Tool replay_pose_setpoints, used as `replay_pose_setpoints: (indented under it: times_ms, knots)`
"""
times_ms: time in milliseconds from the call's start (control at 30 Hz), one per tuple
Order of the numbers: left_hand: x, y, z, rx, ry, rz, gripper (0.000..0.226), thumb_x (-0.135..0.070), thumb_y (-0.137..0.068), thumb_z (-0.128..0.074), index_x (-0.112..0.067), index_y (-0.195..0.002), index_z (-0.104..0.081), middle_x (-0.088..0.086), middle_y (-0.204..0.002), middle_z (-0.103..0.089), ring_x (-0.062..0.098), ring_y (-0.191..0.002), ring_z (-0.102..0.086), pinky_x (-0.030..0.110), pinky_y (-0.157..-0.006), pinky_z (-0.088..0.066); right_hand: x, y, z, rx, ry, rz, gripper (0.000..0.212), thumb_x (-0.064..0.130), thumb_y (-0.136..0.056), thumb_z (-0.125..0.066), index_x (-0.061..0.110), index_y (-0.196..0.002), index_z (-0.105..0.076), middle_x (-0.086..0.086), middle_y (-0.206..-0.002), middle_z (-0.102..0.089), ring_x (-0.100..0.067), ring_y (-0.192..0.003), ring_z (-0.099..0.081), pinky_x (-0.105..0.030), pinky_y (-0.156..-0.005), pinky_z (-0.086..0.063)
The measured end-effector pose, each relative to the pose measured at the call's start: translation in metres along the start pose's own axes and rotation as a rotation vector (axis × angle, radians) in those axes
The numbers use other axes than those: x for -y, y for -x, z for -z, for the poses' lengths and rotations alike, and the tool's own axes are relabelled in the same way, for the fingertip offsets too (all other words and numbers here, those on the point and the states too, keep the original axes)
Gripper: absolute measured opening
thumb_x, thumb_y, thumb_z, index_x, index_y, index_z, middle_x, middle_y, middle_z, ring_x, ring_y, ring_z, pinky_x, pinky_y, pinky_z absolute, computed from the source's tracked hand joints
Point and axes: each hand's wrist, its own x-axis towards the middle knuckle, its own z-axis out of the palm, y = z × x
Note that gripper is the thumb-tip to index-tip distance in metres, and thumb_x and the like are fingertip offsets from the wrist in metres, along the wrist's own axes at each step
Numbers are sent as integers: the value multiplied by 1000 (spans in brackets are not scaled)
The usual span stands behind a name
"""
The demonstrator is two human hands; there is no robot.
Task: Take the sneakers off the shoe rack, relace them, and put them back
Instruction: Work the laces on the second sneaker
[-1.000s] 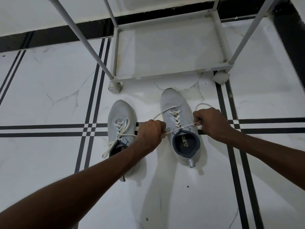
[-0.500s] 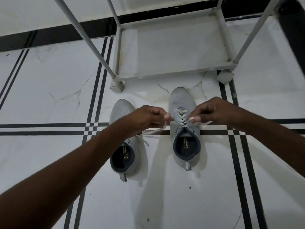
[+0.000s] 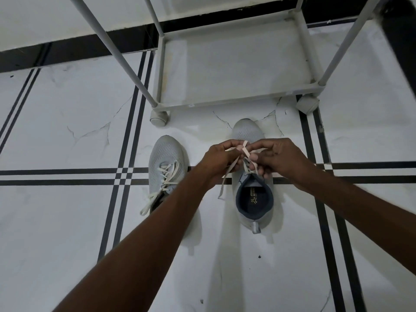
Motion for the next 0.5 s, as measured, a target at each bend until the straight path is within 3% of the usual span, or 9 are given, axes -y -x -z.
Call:
replay_pose_setpoints:
  times_ms: [133,300,433,500]
  knots:
    - [4,0,10,77,19,14,30,0,-94,-53,-19,-110,-69,9,-83,-62,15,-66,-56,27,-66,-50,3,4,-3,21,102,35,23,-1,-92,-62,8,-112,-69,-24,-77,-70,-22,-57,-64,-27,-54,-56]
    - [9,0,3,25,1,53,22,-4,-95,-56,-16,-112,-62,8,-74,-62,12,-54,-51,22,-52,-46,3,-1,-8,-18,271,98,32,-2,-91,-58,22,-111,-65,-12,-72,-69,-22,-51,-60,-32,-49,-53]
    - [9,-5,-3,-73,53,132,7,-2,-93,-59,-5,-98,-62,10,-70,-66,13,-52,-54,22,-50,-49,-1,-2,-10,-15,394,150,29,4,-95,-55,27,-113,-61,10,-62,-68,-7,-43,-56,-23,-43,-47]
    - [9,-8,-2,-60,72,164,10,2,-93,-56,1,-98,-65,11,-69,-66,13,-52,-56,21,-51,-52,-3,-3,-10,-8,427,148,26,8,-96,-56,28,-112,-61,3,-62,-68,-7,-41,-55,-21,-42,-45]
